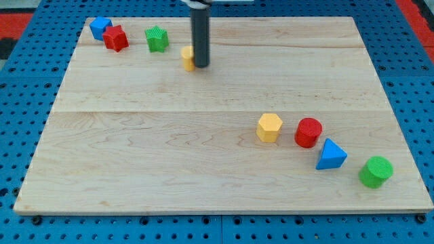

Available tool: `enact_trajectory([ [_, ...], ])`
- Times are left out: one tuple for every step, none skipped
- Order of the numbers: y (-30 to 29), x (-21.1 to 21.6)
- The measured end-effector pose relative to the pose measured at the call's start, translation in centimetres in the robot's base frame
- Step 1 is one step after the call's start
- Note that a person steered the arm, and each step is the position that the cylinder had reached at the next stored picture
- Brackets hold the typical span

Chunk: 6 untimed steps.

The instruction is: Move arm towards the bottom

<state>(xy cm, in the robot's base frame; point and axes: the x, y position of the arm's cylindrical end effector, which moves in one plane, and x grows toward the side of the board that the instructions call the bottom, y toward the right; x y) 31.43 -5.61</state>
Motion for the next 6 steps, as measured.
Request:
enact_trajectory([
  [-2.4, -0.9],
  [3.7, 2.3],
  [9.3, 7.8],
  [8.8, 12.1],
  [9.0, 17.0],
  [8.4, 24.7],
])
